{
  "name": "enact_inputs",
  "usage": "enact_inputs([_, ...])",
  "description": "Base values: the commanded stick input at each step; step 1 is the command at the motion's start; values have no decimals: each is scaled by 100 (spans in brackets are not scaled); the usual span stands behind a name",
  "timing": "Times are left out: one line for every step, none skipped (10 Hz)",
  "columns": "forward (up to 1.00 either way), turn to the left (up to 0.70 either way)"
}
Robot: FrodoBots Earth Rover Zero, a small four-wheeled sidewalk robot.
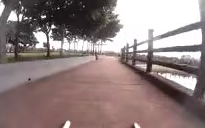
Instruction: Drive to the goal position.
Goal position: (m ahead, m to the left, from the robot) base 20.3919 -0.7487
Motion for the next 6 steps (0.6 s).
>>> enact_inputs([100, 0])
enact_inputs([100, 0])
enact_inputs([100, 0])
enact_inputs([100, 0])
enact_inputs([100, 0])
enact_inputs([100, 0])
